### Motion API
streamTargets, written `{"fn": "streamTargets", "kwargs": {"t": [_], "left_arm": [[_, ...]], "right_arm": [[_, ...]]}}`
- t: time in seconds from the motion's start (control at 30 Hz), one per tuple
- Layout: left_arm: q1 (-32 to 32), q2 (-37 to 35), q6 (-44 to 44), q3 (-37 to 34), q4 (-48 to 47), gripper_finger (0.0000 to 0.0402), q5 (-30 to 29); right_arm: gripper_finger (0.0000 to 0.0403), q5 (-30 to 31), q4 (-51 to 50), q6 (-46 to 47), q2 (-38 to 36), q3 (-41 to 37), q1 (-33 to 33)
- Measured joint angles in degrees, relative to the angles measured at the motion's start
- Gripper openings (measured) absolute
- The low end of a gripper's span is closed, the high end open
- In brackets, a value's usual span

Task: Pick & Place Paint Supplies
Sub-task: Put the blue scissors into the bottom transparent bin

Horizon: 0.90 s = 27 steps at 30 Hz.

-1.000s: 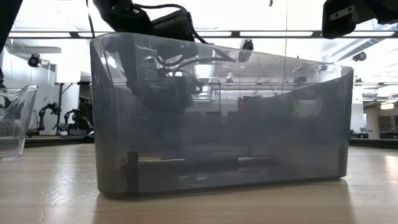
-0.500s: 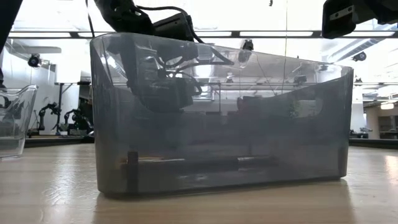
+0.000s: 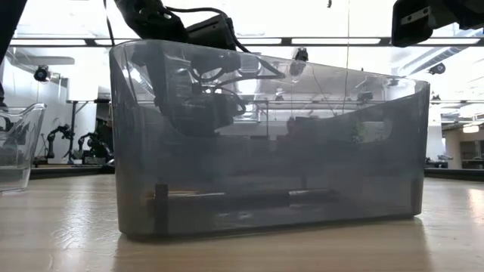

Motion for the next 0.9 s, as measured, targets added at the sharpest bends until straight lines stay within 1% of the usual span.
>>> {"fn": "streamTargets", "kwargs": {"t": [0.37, 0.9], "left_arm": [[-0.1, 0.0, 0.1, 0.0, 0.5, 0.0009, 0.2], [-0.1, 0.0, 0.4, 0.0, 0.7, 0.0008, 0.0]], "right_arm": [[0.0008, 0.0, 0.0, 0.0, 0.0, 0.0, 0.0], [0.0008, 0.0, 0.0, 0.0, 0.0, 0.0, 0.0]]}}
